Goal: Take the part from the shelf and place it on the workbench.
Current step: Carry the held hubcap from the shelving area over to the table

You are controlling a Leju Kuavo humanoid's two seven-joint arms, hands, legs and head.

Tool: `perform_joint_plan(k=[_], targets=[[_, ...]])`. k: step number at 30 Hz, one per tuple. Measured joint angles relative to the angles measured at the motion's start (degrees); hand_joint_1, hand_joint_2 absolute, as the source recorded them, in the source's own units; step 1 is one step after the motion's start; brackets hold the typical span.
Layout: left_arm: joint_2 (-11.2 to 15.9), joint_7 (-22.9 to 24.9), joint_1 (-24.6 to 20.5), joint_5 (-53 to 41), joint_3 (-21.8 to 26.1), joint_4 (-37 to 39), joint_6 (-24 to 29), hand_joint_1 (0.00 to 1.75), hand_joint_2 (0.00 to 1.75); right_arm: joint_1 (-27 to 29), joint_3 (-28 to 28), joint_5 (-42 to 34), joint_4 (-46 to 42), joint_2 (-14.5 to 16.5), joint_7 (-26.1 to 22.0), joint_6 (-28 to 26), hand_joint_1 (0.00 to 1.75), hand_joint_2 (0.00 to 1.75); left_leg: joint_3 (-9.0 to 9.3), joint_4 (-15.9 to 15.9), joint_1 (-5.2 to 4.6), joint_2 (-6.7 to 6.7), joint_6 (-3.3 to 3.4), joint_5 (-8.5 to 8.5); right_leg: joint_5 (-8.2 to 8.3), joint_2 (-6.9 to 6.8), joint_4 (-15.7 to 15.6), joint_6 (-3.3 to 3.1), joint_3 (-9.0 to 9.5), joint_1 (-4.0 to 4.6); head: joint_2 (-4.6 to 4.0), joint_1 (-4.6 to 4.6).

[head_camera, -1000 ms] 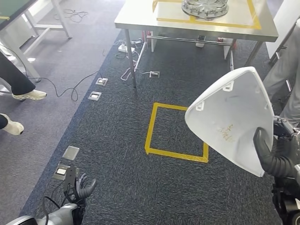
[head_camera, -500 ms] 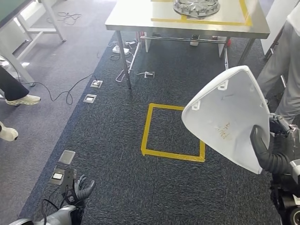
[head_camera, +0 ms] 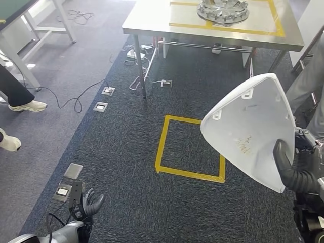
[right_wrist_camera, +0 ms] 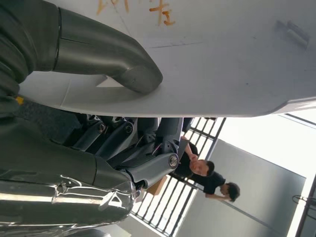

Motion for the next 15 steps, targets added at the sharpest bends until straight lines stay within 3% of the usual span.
perform_joint_plan(k=[2,5,6,7,10,11,12,14,15], targets=[[0.02,-0.01,-0.08,-0.01,-0.01,0.0,-0.01,0.0,1.75,-0.3,0.06,-0.17,0.02,0.0,0.15,-0.08,1.75,1.75,0.17,0.15,-0.2,0.02,-0.53,-0.48,0.13,0.06,-3.41,-0.45,1.87,0.15,0.0,0.11],[0.11,-0.01,-0.18,0.04,-0.02,-0.01,-0.01,0.0,1.75,-0.61,0.15,-0.33,-0.01,0.0,0.28,-0.2,1.75,1.75,0.17,0.64,-0.22,0.15,-1.42,-1.07,-0.39,0.23,-4.44,-1.21,2.95,0.0,0.0,-0.11],[0.13,-0.01,-0.28,0.06,-0.02,-0.02,-0.01,0.0,1.75,-0.78,0.16,-0.36,-0.02,0.0,0.28,-0.2,1.75,1.75,-0.45,2.13,-0.19,0.18,-1.78,-1.67,-0.51,0.18,-4.78,-1.5,3.48,-0.14,0.0,-0.25],[0.18,-0.02,-0.38,0.09,-0.02,-0.02,-0.01,0.0,1.75,-0.97,0.18,-0.38,-0.03,0.0,0.28,-0.21,1.75,1.75,-2.0,5.0,-0.12,0.2,-2.14,-2.65,-0.69,0.1,-5.06,-1.76,4.03,-0.28,0.0,-0.42],[0.26,-0.02,-0.2,0.17,-0.02,-0.02,-0.01,0.0,1.75,-1.19,0.22,-0.43,0.0,0.0,0.32,-0.26,1.75,1.75,-10.39,17.0,0.22,0.24,-2.84,-5.1,-1.7,0.02,-5.19,-2.11,5.06,-0.31,0.0,-0.78],[0.27,-0.02,0.01,0.19,-0.02,-0.02,-0.01,0.0,1.75,-1.14,0.25,-0.43,0.01,0.0,0.33,-0.27,1.75,1.75,-12.26,18.49,0.31,0.24,-2.89,-4.33,-2.17,0.07,-5.19,-2.09,5.56,-0.33,0.0,-0.84],[0.28,-0.02,0.18,0.2,-0.02,-0.02,-0.01,0.0,1.75,-1.12,0.27,-0.45,0.02,0.0,0.35,-0.27,1.75,1.75,-12.86,17.56,0.37,0.25,-2.85,-2.4,-2.69,0.14,-5.2,-2.04,6.21,-0.36,0.0,-0.9],[0.39,-0.02,0.28,0.22,-0.02,-0.02,-0.01,0.0,1.75,-1.16,0.29,-0.49,0.02,0.0,0.36,-0.28,1.75,1.75,-10.84,9.82,0.38,0.31,-2.51,3.46,-3.94,0.2,-5.27,-1.77,7.67,-0.43,0.0,-1.1],[0.48,-0.02,0.26,0.22,-0.02,-0.02,-0.01,0.0,1.75,-1.21,0.29,-0.51,0.01,0.0,0.35,-0.29,1.75,1.75,-9.29,5.92,0.24,0.35,-2.26,5.3,-4.62,0.22,-5.34,-1.5,8.12,-0.32,0.0,-1.14]])
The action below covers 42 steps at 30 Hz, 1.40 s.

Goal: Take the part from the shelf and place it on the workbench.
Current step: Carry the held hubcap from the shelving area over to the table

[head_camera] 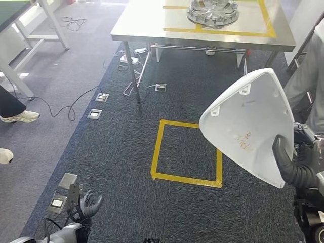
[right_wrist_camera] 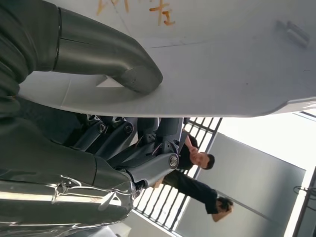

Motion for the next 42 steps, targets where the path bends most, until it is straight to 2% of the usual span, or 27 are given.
perform_joint_plan(k=[1,2,5,6,8,10,12,13,14,16,17,18,20,21,23,25,27,28,29,31,32,33,35,36,38,40,42], targets=[[0.08,0.01,-0.06,0.0,-0.01,0.0,0.0,0.0,1.75,-0.07,0.0,-0.02,-0.01,0.0,0.01,-0.02,1.75,1.75,1.23,-2.86,-0.14,0.02,0.32,0.76,-0.56,0.03,-0.17,0.31,0.26,0.05,0.0,0.02],[0.11,-0.01,-0.08,0.01,-0.01,0.0,0.0,0.0,1.75,-0.16,0.0,-0.03,-0.01,0.0,0.02,-0.05,1.75,1.75,1.93,-4.37,-0.28,0.0,0.68,0.47,-0.9,0.05,-0.3,0.62,0.68,0.13,0.0,0.09],[0.12,-0.04,-0.04,0.05,-0.02,0.0,0.0,0.0,1.75,-0.43,0.04,-0.16,0.0,0.0,-0.03,-0.19,1.75,1.75,3.46,-5.45,-0.34,-0.11,1.89,-1.26,-0.79,0.03,0.5,1.54,1.72,0.13,0.0,0.27],[0.12,-0.05,-0.01,0.07,-0.02,0.0,-0.01,0.0,1.75,-0.55,0.09,-0.25,0.0,-0.01,-0.07,-0.22,1.75,1.75,4.25,-5.67,-0.31,-0.14,2.28,-1.68,-0.9,-0.05,2.47,1.73,0.82,0.08,0.0,0.36],[0.12,-0.07,0.06,0.1,-0.02,0.0,-0.01,0.0,1.75,-0.69,0.18,-0.5,0.01,-0.04,-0.11,-0.32,1.75,1.75,5.87,-6.02,-0.32,-0.26,2.86,-2.62,-2.45,-0.18,9.61,1.81,-3.3,0.05,0.0,0.66],[0.12,-0.07,0.17,0.14,-0.02,0.01,0.0,0.0,1.75,-0.64,0.24,-0.69,0.05,-0.07,-0.11,-0.39,1.75,1.75,7.38,-6.05,-0.46,-0.36,3.17,-3.88,-5.63,-0.17,16.53,1.76,-8.49,0.13,0.0,0.81],[0.09,-0.07,0.28,0.15,-0.02,0.01,0.0,0.0,1.75,-0.58,0.35,-0.79,0.13,-0.07,-0.1,-0.39,1.75,1.75,9.45,-6.05,-0.6,-0.5,3.23,-5.43,-7.44,-0.18,17.29,1.71,-11.46,0.15,0.0,0.85],[0.06,-0.07,0.3,0.15,-0.02,0.01,0.0,0.0,1.75,-0.58,0.39,-0.82,0.17,-0.07,-0.1,-0.39,1.75,1.75,10.69,-6.06,-0.65,-0.57,3.19,-6.3,-6.31,-0.18,15.05,1.59,-11.85,0.21,0.0,0.92],[0.03,-0.07,0.32,0.15,-0.02,0.01,0.0,0.0,1.75,-0.58,0.42,-0.84,0.2,-0.08,-0.1,-0.4,1.75,1.75,11.81,-6.1,-0.68,-0.61,3.12,-7.18,-3.3,-0.18,11.64,1.31,-11.78,0.3,0.0,1.02],[-0.12,-0.06,0.28,0.16,-0.02,0.02,0.0,0.0,1.75,-0.52,0.45,-0.85,0.28,-0.1,-0.08,-0.42,1.75,1.75,13.51,-5.97,-0.82,-0.72,2.76,-8.82,4.65,-0.16,4.95,0.66,-11.66,0.71,0.0,1.36],[-0.16,-0.04,0.25,0.17,-0.02,0.02,0.0,0.0,1.75,-0.47,0.47,-0.87,0.31,-0.1,-0.08,-0.44,1.75,1.75,14.03,-6.05,-0.81,-0.79,2.46,-9.5,7.32,-0.11,3.16,0.35,-11.44,0.93,0.0,1.43],[-0.21,-0.03,0.2,0.18,-0.02,0.02,0.0,0.0,1.75,-0.46,0.49,-0.89,0.32,-0.11,-0.09,-0.46,1.75,1.75,14.45,-5.84,-0.81,-0.86,2.12,-9.86,8.36,-0.07,2.3,0.09,-11.17,1.11,0.0,1.48],[-0.18,-0.03,0.08,0.19,-0.03,0.02,-0.01,0.0,1.75,-0.63,0.51,-0.92,0.26,-0.11,-0.17,-0.5,1.75,1.75,14.45,-4.59,-0.67,-0.87,1.5,-9.66,7.92,0.09,1.84,-0.52,-9.6,1.09,0.0,1.39],[-0.19,-0.07,-0.01,0.17,-0.03,0.01,-0.02,0.0,1.75,-0.75,0.54,-0.93,0.23,-0.11,-0.22,-0.51,1.75,1.75,13.44,-2.38,-0.63,-0.79,1.24,-9.08,7.66,0.07,1.37,-0.84,-8.83,0.95,0.0,1.28],[-0.21,-0.13,-0.14,0.23,-0.04,0.0,-0.07,0.0,1.75,-0.85,0.62,-0.95,0.19,-0.11,-0.29,-0.52,1.75,1.75,8.84,4.51,-0.41,-0.53,0.66,-9.06,6.92,0.05,0.52,-1.25,-7.23,0.73,0.0,0.94],[-0.2,-0.14,-0.07,0.32,-0.04,0.0,-0.08,0.0,1.75,-0.84,0.71,-0.98,0.19,-0.11,-0.3,-0.51,1.75,1.75,3.09,10.78,-0.12,-0.32,-0.03,-11.87,5.67,0.1,0.13,-1.34,-5.68,0.58,0.0,0.65],[-0.1,-0.13,0.17,0.35,-0.04,0.0,-0.07,0.0,1.75,-0.77,0.76,-1.0,0.2,-0.11,-0.3,-0.5,1.75,1.75,-0.27,11.47,0.16,-0.21,-0.38,-14.34,4.09,0.26,0.07,-1.19,-3.8,0.42,0.0,0.45],[-0.02,-0.13,0.25,0.35,-0.04,0.0,-0.07,0.0,1.75,-0.74,0.77,-1.01,0.21,-0.11,-0.3,-0.5,1.75,1.75,-0.69,9.35,0.23,-0.17,-0.41,-13.67,3.23,0.32,0.07,-1.04,-2.7,0.31,0.0,0.38],[0.06,-0.13,0.3,0.35,-0.04,0.0,-0.07,0.0,1.75,-0.72,0.78,-1.01,0.21,-0.11,-0.3,-0.5,1.75,1.75,-0.49,5.86,0.27,-0.12,-0.36,-11.14,2.29,0.32,0.05,-0.85,-1.54,0.21,0.0,0.32],[0.21,-0.13,0.41,0.36,-0.05,0.02,-0.08,0.0,1.75,-0.68,0.83,-1.02,0.26,-0.11,-0.29,-0.49,1.75,1.75,0.3,-1.64,0.18,0.13,-0.09,-3.39,0.44,0.41,0.07,-0.29,0.33,0.19,0.0,0.2],[0.27,-0.12,0.49,0.38,-0.05,0.02,-0.08,0.0,1.75,-0.68,0.87,-1.02,0.29,-0.11,-0.27,-0.49,1.75,1.75,0.64,-3.81,0.04,0.18,0.18,-0.57,-0.42,0.46,-0.07,0.06,0.8,0.26,0.0,0.27],[0.31,-0.12,0.56,0.41,-0.06,0.03,-0.09,0.0,1.75,-0.67,0.91,-1.03,0.32,-0.11,-0.24,-0.49,1.75,1.75,0.85,-4.79,-0.08,0.2,0.55,0.71,-0.88,0.54,-0.12,0.46,1.39,0.34,0.0,0.35],[0.33,-0.16,0.48,0.47,-0.07,0.02,-0.09,0.0,1.75,-0.82,0.96,-1.03,0.26,-0.11,-0.28,-0.49,1.75,1.75,1.88,-5.05,-0.07,0.2,1.4,0.24,-0.87,0.49,0.25,1.18,1.86,0.36,0.0,0.53],[0.32,-0.2,0.39,0.48,-0.07,0.02,-0.09,0.0,1.75,-0.89,0.99,-1.04,0.21,-0.11,-0.31,-0.49,1.75,1.75,2.69,-5.41,0.01,0.2,1.88,-0.11,-0.44,0.37,1.8,1.44,1.55,0.33,0.0,0.57],[0.34,-0.23,0.26,0.49,-0.07,0.02,-0.09,0.0,1.75,-0.98,1.05,-1.09,0.19,-0.14,-0.35,-0.53,1.75,1.75,4.57,-5.9,0.06,0.1,2.61,-1.03,-0.72,0.1,8.0,1.69,-1.9,0.28,0.0,0.77],[0.33,-0.22,0.3,0.5,-0.07,0.02,-0.09,0.0,1.75,-0.9,1.1,-1.21,0.21,-0.2,-0.34,-0.63,1.75,1.75,6.36,-6.05,-0.09,-0.01,2.94,-2.48,-3.8,0.01,14.92,1.85,-6.76,0.34,0.0,0.98],[0.29,-0.22,0.36,0.5,-0.07,0.02,-0.1,0.0,1.75,-0.8,1.15,-1.28,0.22,-0.25,-0.31,-0.72,1.75,1.75,8.54,-6.06,-0.24,-0.22,3.03,-4.22,-8.01,0.01,16.8,1.89,-10.28,0.42,0.0,1.08]])
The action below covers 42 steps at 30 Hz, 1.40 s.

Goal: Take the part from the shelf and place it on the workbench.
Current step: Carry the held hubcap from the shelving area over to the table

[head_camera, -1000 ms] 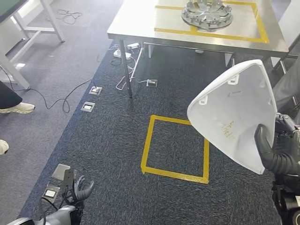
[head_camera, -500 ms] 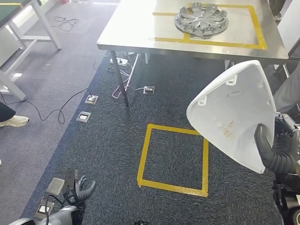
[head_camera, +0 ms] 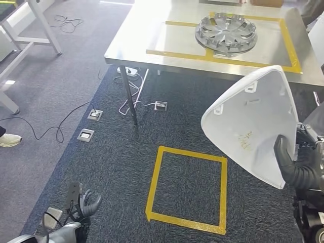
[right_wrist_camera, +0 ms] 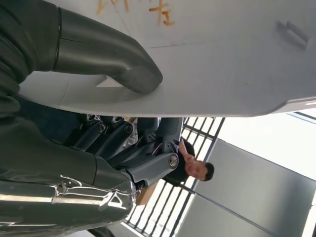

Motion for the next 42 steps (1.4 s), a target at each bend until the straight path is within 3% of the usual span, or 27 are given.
perform_joint_plan(k=[1,2,5,6,7,9,10,12,14,15,16,17,19,21,25,26,29,30,31,32,34,35,36,37,40,42], targets=[[-0.04,0.0,0.02,0.0,0.0,0.0,-0.02,0.0,1.75,0.02,0.03,-0.01,0.01,-0.02,0.01,-0.01,1.75,1.75,1.31,0.0,-0.11,-0.12,0.03,-0.95,-0.57,0.0,-1.36,-0.11,-0.8,0.05,0.0,0.05],[-0.08,0.0,0.02,0.0,0.0,0.0,-0.04,0.0,1.75,0.03,0.05,-0.02,0.01,-0.03,0.01,-0.02,1.75,1.75,2.71,-0.02,-0.25,-0.22,0.03,-1.96,0.94,0.01,-4.02,-0.41,-1.13,0.14,0.0,0.1],[-0.4,0.02,0.02,0.0,0.0,0.02,-0.09,0.0,1.75,0.16,0.11,-0.1,0.07,-0.12,0.03,-0.07,1.75,1.75,5.54,0.18,-0.6,-0.51,-0.31,-4.77,14.11,0.2,-13.21,-1.79,-1.34,0.8,0.0,0.33],[-0.48,0.03,-0.02,0.01,0.0,0.03,-0.1,0.0,1.75,0.18,0.12,-0.14,0.08,-0.14,0.07,-0.09,1.75,1.75,6.03,0.28,-0.6,-0.63,-0.58,-5.42,16.93,0.3,-14.56,-2.15,-1.27,1.01,0.0,0.38],[-0.51,0.03,-0.15,0.01,0.0,0.03,-0.11,0.0,1.75,0.11,0.13,-0.16,0.06,-0.15,0.09,-0.11,1.75,1.75,6.41,0.42,-0.63,-0.76,-0.89,-5.81,17.67,0.38,-14.97,-2.39,-1.03,1.18,0.0,0.38],[-0.5,0.02,-0.28,0.0,0.0,0.02,-0.13,0.0,1.75,-0.17,0.14,-0.17,-0.05,-0.15,0.08,-0.14,1.75,1.75,6.19,1.62,-0.5,-0.76,-1.37,-5.81,17.3,0.37,-15.56,-2.87,0.19,0.99,0.0,0.39],[-0.54,0.01,-0.37,-0.01,0.0,0.02,-0.13,0.0,1.75,-0.29,0.14,-0.17,-0.1,-0.15,0.05,-0.15,1.75,1.75,4.99,3.73,-0.46,-0.65,-1.65,-5.69,17.14,0.31,-16.04,-3.11,0.86,0.86,0.0,0.33],[-0.62,0.0,-0.49,-0.03,-0.01,0.02,-0.14,0.0,1.75,-0.28,0.15,-0.15,-0.11,-0.15,0.05,-0.19,1.75,1.75,0.5,10.75,-0.19,-0.33,-2.38,-6.85,16.55,0.23,-16.77,-3.44,2.1,0.63,0.0,0.2],[-0.6,0.01,-0.41,-0.08,-0.01,0.02,-0.14,0.0,1.75,-0.12,0.16,-0.13,-0.1,-0.15,0.08,-0.26,1.75,1.75,-4.69,16.77,0.21,-0.11,-3.09,-9.99,15.55,0.27,-16.95,-3.48,3.22,0.46,0.0,0.05],[-0.57,0.02,-0.32,-0.12,-0.01,0.02,-0.14,0.0,1.75,0.03,0.16,-0.11,-0.1,-0.15,0.09,-0.31,1.75,1.75,-6.41,17.65,0.4,-0.04,-3.32,-10.91,14.95,0.34,-16.96,-3.38,3.87,0.36,0.0,-0.01],[-0.52,0.02,-0.25,-0.16,-0.01,0.02,-0.14,0.0,1.75,0.22,0.16,-0.1,-0.1,-0.15,0.1,-0.38,1.75,1.75,-7.14,16.54,0.56,0.01,-3.47,-10.38,14.34,0.42,-16.96,-3.22,4.63,0.26,0.0,-0.08],[-0.46,0.02,-0.24,-0.22,-0.01,0.02,-0.14,0.0,1.75,0.42,0.16,-0.08,-0.1,-0.15,0.1,-0.44,1.75,1.75,-6.95,13.6,0.69,0.04,-3.56,-8.17,13.7,0.47,-16.96,-3.02,5.48,0.13,0.0,-0.12],[-0.36,0.03,-0.26,-0.32,-0.01,0.02,-0.14,0.0,1.75,0.77,0.16,-0.05,-0.1,-0.15,0.09,-0.56,1.75,1.75,-5.39,5.58,0.85,0.17,-3.56,-1.34,12.39,0.53,-16.84,-2.43,6.98,-0.01,0.0,-0.16],[-0.32,0.11,-0.28,-0.39,-0.02,0.03,-0.14,0.0,1.75,0.97,0.14,-0.03,-0.15,-0.15,0.09,-0.63,1.75,1.75,-4.47,1.33,0.69,0.33,-2.92,2.33,11.4,0.7,-16.76,-1.67,7.49,0.08,0.0,-0.15],[-0.41,0.15,-0.42,-0.53,-0.02,0.03,-0.28,0.0,1.75,1.14,0.12,0.04,-0.39,-0.18,0.06,-0.63,1.75,1.75,-3.61,0.83,0.71,0.39,-1.3,2.38,10.03,0.53,-14.92,-0.52,7.17,0.07,0.0,-0.02],[-0.42,0.15,-0.5,-0.57,-0.02,0.02,-0.32,0.0,1.75,1.14,0.1,0.04,-0.48,-0.2,0.04,-0.62,1.75,1.75,-3.13,0.77,0.7,0.39,-0.97,2.13,9.03,0.31,-12.39,-0.34,5.95,0.04,0.0,0.05],[-0.42,0.16,-0.55,-0.62,-0.02,0.02,-0.32,0.0,1.75,1.28,0.08,0.04,-0.57,-0.28,0.02,-0.62,1.75,1.75,-2.0,0.73,0.47,0.37,-0.29,1.11,4.51,0.0,-0.31,0.03,-0.85,0.05,0.0,0.26],[-0.43,0.17,-0.55,-0.66,-0.02,0.02,-0.32,0.0,1.75,1.37,0.07,0.1,-0.57,-0.31,0.05,-0.62,1.75,1.75,-1.53,0.74,0.35,0.35,-0.2,0.7,3.9,0.0,2.04,0.04,-2.59,0.06,0.0,0.27],[-0.45,0.2,-0.56,-0.73,-0.02,0.02,-0.34,0.0,1.75,1.43,0.06,0.2,-0.57,-0.33,0.11,-0.64,1.75,1.75,-0.92,0.74,0.23,0.3,-0.16,0.25,4.61,-0.01,2.09,-0.1,-3.31,0.08,0.0,0.28],[-0.49,0.25,-0.6,-0.85,-0.02,0.02,-0.37,0.0,1.75,1.45,0.04,0.32,-0.58,-0.34,0.17,-0.68,1.75,1.75,-0.19,0.73,0.12,0.24,-0.16,-0.23,6.67,-0.01,-0.17,-0.35,-2.91,0.14,0.0,0.29],[-0.67,0.35,-0.75,-1.09,-0.02,0.02,-0.45,0.0,1.75,1.41,0.0,0.61,-0.66,-0.36,0.3,-0.77,1.75,1.75,1.29,0.68,-0.08,0.14,-0.26,-1.2,12.47,-0.04,-8.36,-1.25,-0.3,0.48,0.0,0.35],[-0.78,0.39,-0.87,-1.16,-0.02,0.02,-0.48,0.0,1.75,1.34,-0.02,0.68,-0.7,-0.37,0.35,-0.8,1.75,1.75,1.71,0.67,-0.18,0.07,-0.43,-1.6,13.86,-0.09,-11.93,-1.71,0.79,0.73,0.0,0.37],[-0.84,0.44,-0.99,-1.2,-0.02,0.02,-0.49,0.0,1.75,1.29,-0.06,0.76,-0.78,-0.38,0.4,-0.83,1.75,1.75,1.9,0.66,-0.24,0.05,-0.68,-1.94,14.73,-0.11,-14.18,-2.07,1.6,0.94,0.0,0.39],[-0.89,0.49,-1.09,-1.21,-0.02,0.02,-0.49,0.0,1.75,1.3,-0.13,0.8,-0.87,-0.39,0.44,-0.86,1.75,1.75,2.03,0.78,-0.33,0.04,-0.95,-2.13,14.59,-0.12,-15.26,-2.34,1.79,1.08,0.0,0.37],[-0.84,0.66,-1.36,-1.37,-0.03,0.02,-0.51,0.0,1.75,1.4,-0.27,0.95,-1.18,-0.39,0.5,-0.94,1.75,1.75,2.09,1.9,-0.37,0.13,-1.71,-2.81,14.78,-0.01,-16.57,-2.86,3.29,0.71,0.0,0.24],[-0.83,0.78,-1.7,-1.5,-0.04,0.02,-0.58,0.0,1.75,1.35,-0.28,1.05,-1.38,-0.39,0.51,-0.96,1.75,1.75,-0.53,6.88,-0.14,0.16,-2.28,-5.09,14.77,-0.02,-17.04,-3.14,4.35,0.42,0.0,0.06]])
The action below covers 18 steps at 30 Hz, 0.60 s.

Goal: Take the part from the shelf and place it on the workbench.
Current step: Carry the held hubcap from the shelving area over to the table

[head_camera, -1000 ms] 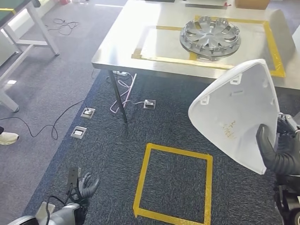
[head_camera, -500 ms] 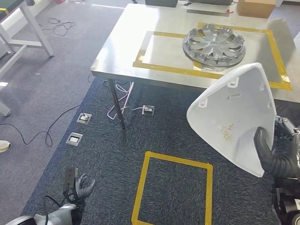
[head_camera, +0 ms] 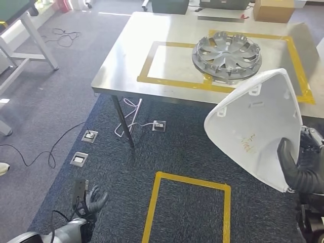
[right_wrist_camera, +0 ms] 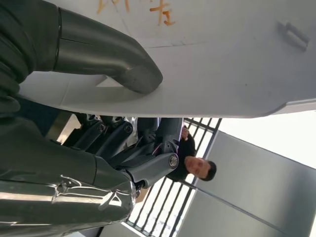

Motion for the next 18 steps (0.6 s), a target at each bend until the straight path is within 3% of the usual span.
perform_joint_plan(k=[2,3,4,5,7,9,12,14,15,18], targets=[[-0.01,0.1,-0.18,-0.07,-0.01,0.0,-0.05,0.0,1.75,0.11,-0.02,0.1,-0.1,0.0,0.04,-0.01,1.75,1.75,-5.07,8.03,0.21,0.01,-0.59,-2.98,-0.39,-0.01,-0.08,-0.17,0.3,-0.02,0.0,-0.15],[0.0,0.15,-0.09,-0.09,-0.02,0.0,-0.06,0.0,1.75,0.25,-0.02,0.15,-0.1,0.0,0.06,-0.01,1.75,1.75,-7.22,10.74,0.32,0.01,-0.76,-3.56,-0.65,0.03,-0.08,-0.21,0.51,-0.02,0.0,-0.19],[0.01,0.19,0.0,-0.1,-0.02,0.0,-0.06,0.0,1.75,0.4,-0.02,0.19,-0.1,0.0,0.08,-0.01,1.75,1.75,-8.47,11.48,0.41,0.01,-0.85,-3.01,-0.96,0.1,-0.08,-0.17,0.83,-0.02,0.0,-0.25],[0.04,0.23,0.07,-0.11,-0.03,0.0,-0.06,0.0,1.75,0.51,-0.02,0.21,-0.1,0.0,0.09,0.0,1.75,1.75,-8.52,9.84,0.48,0.02,-0.85,-1.17,-1.31,0.17,-0.08,-0.09,1.27,-0.03,0.0,-0.33],[0.14,0.25,0.01,-0.12,-0.03,0.0,-0.06,0.0,1.75,0.58,-0.02,0.24,-0.1,0.0,0.09,0.0,1.75,1.75,-6.09,1.65,0.54,0.05,-0.69,4.63,-2.15,0.22,-0.08,0.24,2.3,-0.05,0.0,-0.48],[0.19,0.31,-0.16,-0.13,-0.03,0.0,-0.07,0.0,1.75,0.54,-0.03,0.25,-0.1,0.0,0.07,-0.01,1.75,1.75,-3.92,-4.86,0.36,0.1,-0.23,7.06,-2.91,0.27,-0.01,0.81,2.74,0.11,0.0,-0.52],[0.15,0.4,-0.12,-0.12,-0.03,0.0,-0.24,0.0,1.75,0.55,-0.09,0.41,-0.1,0.01,-0.13,-0.01,1.75,1.75,-3.09,-6.21,0.34,0.06,0.82,6.91,-3.65,0.35,0.41,1.76,2.92,0.29,0.0,-0.43],[0.12,0.4,-0.21,-0.11,-0.03,0.0,-0.38,0.0,1.75,0.51,-0.11,0.54,-0.1,0.01,-0.32,0.01,1.75,1.75,-2.16,-6.39,0.46,0.05,1.43,6.73,-4.94,0.18,2.48,2.31,2.39,0.19,0.0,-0.27],[0.11,0.4,-0.29,-0.12,-0.03,0.0,-0.4,0.0,1.75,0.46,-0.16,0.58,-0.09,0.01,-0.37,0.01,1.75,1.75,-1.69,-6.46,0.5,0.03,1.69,6.53,-6.15,0.08,5.11,2.54,1.17,0.12,0.0,-0.15],[0.11,0.4,-0.28,-0.12,-0.04,0.02,-0.41,0.0,1.75,0.57,-0.28,0.62,0.15,0.0,-0.43,0.01,1.75,1.75,-0.64,-6.44,0.38,0.0,2.09,5.57,-9.76,-0.04,15.99,3.01,-5.11,0.02,0.0,0.12]])
